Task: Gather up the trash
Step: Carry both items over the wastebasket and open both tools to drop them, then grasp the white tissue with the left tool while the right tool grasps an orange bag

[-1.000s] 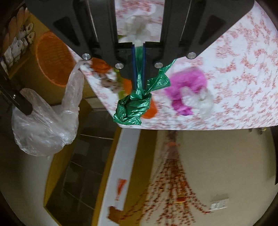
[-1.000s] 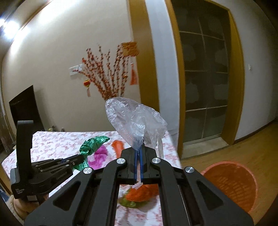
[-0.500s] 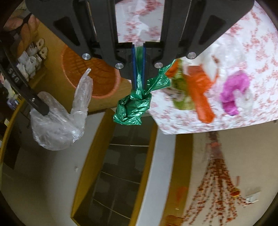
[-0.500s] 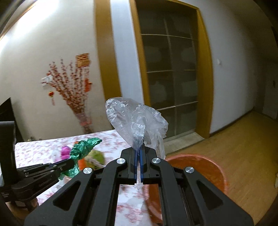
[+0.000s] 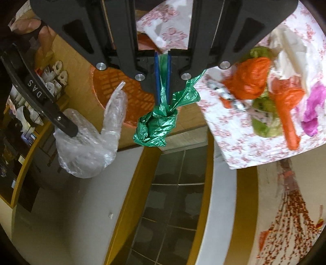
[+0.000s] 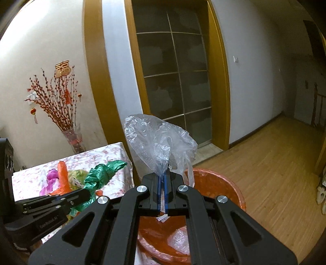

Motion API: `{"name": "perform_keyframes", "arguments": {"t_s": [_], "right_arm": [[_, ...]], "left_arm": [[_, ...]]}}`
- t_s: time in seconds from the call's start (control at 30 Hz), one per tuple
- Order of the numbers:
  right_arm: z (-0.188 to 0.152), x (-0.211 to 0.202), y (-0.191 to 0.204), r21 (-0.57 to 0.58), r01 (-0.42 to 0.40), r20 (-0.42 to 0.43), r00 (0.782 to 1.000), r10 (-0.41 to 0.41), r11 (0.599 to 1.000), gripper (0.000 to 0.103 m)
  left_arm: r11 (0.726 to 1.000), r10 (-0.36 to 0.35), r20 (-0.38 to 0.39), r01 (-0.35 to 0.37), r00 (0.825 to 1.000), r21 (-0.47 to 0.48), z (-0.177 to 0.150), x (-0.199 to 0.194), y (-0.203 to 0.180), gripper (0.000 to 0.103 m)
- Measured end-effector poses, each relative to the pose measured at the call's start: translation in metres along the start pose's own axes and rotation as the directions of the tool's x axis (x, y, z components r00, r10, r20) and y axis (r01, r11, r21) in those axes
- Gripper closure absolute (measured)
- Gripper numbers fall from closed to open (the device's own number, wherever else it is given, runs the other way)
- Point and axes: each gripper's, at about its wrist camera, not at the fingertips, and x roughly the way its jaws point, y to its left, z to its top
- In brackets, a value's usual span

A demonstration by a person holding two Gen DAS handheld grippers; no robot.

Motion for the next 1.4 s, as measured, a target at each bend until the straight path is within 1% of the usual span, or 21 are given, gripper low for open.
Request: {"name": "perform_keyframes", "arguments": {"t_s": [0.23,0.53,0.67,0.73,0.77,0.8,0.83,0.9,1.03,1.1,1.2,1.4], "right_arm": [[-0.001,0.011,-0.024,0.046,0.001,-0.022,1.000,0.000,0.999,0.102],[-0.005,0.024,-0.044,0.080,0.006,-0.051,0.999,-0.002,0.997,0.102],[-0.006,0.029,-0.052,0.090,0.005,-0.067,0.998,0.001,0.996,0.101],[-0.006,0.031,-0.056,0.099,0.005,-0.074,0.997,0.002,0.995,0.099],[-0.007,0.031,-0.058,0.100,0.007,-0.079,0.997,0.001,0.995,0.096],[-0.007,0.031,-0.060,0.104,0.011,-0.082,0.997,-0.002,0.995,0.085],[-0.008,0.031,-0.061,0.107,0.013,-0.080,0.997,-0.004,0.994,0.073],[-0.007,0.029,-0.064,0.113,0.017,-0.073,0.997,-0.008,0.993,0.064],[-0.007,0.026,-0.065,0.103,0.038,-0.069,0.997,-0.031,0.994,0.063],[-0.006,0.025,-0.063,0.102,0.042,-0.070,0.997,-0.035,0.994,0.062],[-0.007,0.024,-0.058,0.094,0.038,-0.072,0.997,-0.031,0.995,0.062],[-0.009,0.023,-0.033,0.042,0.013,-0.082,0.997,-0.009,0.999,0.062]], "left_arm": [[0.999,-0.036,-0.041,0.037,0.999,0.016,0.002,0.034,-0.017,0.096],[0.998,-0.066,-0.085,0.068,0.994,0.019,-0.003,0.063,-0.032,0.096],[0.997,-0.070,-0.100,0.072,0.992,0.019,-0.005,0.074,-0.037,0.094],[0.998,-0.064,-0.106,0.066,0.992,0.019,-0.005,0.078,-0.038,0.086],[0.998,-0.055,-0.110,0.058,0.992,0.018,-0.005,0.082,-0.038,0.078],[0.999,-0.046,-0.111,0.048,0.993,0.017,-0.006,0.083,-0.037,0.072],[0.999,-0.038,-0.113,0.040,0.993,0.015,-0.007,0.084,-0.035,0.071],[1.000,-0.020,-0.118,0.021,0.993,0.005,-0.008,0.085,-0.029,0.068],[1.000,0.024,-0.113,-0.026,0.993,-0.016,-0.011,0.079,-0.013,0.063],[0.999,0.046,-0.102,-0.048,0.994,-0.014,-0.012,0.073,-0.008,0.058],[0.996,0.082,-0.078,-0.084,0.994,-0.012,-0.011,0.063,-0.001,0.052],[0.988,0.152,-0.024,-0.152,0.988,-0.027,-0.015,0.031,0.021,0.045]]}}
